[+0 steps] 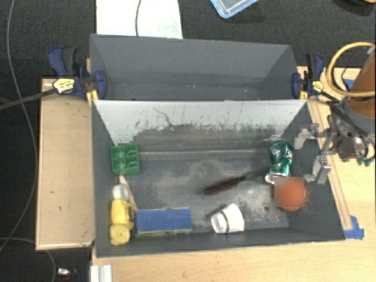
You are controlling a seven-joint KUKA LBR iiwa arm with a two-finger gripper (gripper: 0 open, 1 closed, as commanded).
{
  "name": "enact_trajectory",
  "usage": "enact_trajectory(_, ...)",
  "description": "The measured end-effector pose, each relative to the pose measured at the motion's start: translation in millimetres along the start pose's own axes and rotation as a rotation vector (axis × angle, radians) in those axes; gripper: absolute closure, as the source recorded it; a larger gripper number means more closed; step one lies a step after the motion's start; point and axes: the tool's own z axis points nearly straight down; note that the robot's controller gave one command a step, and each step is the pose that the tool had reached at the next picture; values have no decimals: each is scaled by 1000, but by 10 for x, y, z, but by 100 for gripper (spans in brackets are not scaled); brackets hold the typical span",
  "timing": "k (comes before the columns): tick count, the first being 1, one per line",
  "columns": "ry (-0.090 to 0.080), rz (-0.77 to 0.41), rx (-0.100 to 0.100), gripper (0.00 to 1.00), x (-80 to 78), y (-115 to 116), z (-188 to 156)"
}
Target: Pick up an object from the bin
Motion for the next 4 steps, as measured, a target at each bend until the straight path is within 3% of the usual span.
enact_trajectory(1, -8, -5, 2, 0, -16, 6, -43)
enact_trajectory(2, -13, 30, 3, 0, 59, -45, 918)
enact_trajectory(3, -15, 60, 3, 0, 427, -82, 1766)
enact_trajectory(4, -20, -195, 7, 0, -362, 397, 1714)
